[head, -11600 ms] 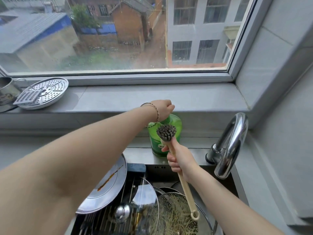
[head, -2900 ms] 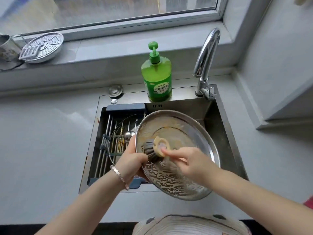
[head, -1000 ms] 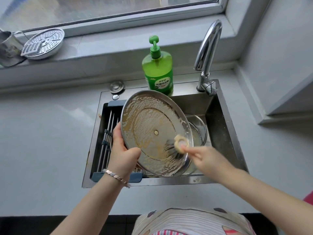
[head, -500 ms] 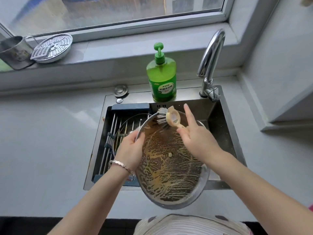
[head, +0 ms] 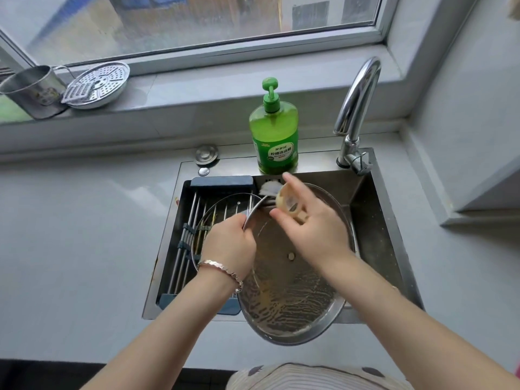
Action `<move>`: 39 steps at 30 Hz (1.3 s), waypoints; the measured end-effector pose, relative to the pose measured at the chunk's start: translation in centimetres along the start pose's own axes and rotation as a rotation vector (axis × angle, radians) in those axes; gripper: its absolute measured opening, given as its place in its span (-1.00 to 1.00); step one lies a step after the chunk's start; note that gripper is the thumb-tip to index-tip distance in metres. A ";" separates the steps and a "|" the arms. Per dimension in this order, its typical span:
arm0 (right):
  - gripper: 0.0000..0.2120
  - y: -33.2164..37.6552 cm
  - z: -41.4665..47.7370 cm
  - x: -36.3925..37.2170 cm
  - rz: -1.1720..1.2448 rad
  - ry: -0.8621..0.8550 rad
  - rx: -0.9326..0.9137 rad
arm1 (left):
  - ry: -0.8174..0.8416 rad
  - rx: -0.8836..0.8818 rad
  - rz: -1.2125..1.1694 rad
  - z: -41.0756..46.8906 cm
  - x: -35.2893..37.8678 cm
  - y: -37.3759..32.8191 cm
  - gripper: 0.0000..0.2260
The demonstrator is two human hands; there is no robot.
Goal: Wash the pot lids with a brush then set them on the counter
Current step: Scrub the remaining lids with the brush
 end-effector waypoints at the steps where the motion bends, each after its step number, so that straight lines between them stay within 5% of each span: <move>1: -0.46 -1.2 0.6 -0.8 -0.014 -0.031 0.073 | -0.003 0.011 0.008 -0.1 -0.1 0.0 -0.69; 4: -0.49 -3.5 1.0 -2.2 -0.127 -0.122 0.219 | 0.009 0.030 0.012 -0.3 -0.2 -0.2 -0.65; 8: -0.65 0.3 -0.2 -2.4 -0.207 -0.221 -0.075 | 0.004 0.012 -0.048 0.4 -0.2 -0.2 -0.65; 13: -0.69 -1.2 1.6 -6.4 -0.257 -0.293 -0.007 | -0.024 -0.014 0.006 1.4 -1.5 -0.3 -0.65; 22: -0.72 2.3 2.0 -2.8 -0.185 -0.030 -0.485 | 0.063 0.237 0.164 0.8 -0.2 -3.0 -0.82; 29: -0.77 -2.3 2.8 -4.5 -0.191 -0.098 -0.190 | -0.058 0.276 0.018 0.6 -2.0 -1.6 -0.61; 34: -0.73 1.4 1.7 -3.5 -0.261 -0.076 -0.432 | -0.002 0.328 0.019 0.4 -0.8 -2.2 -0.76; 39: -0.73 -4.3 3.3 -5.9 -0.328 -0.086 -0.060 | -0.173 0.298 -0.105 0.9 -3.6 -1.2 -0.78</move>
Point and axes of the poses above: each hand's wrist, its own z-axis towards the middle knuckle, its own x-axis out of the palm, y = z × x, the point moved 6 cm from there along z, towards the middle knuckle, and after that the axes turned 1 degree about -x, right-handed, at the moved point
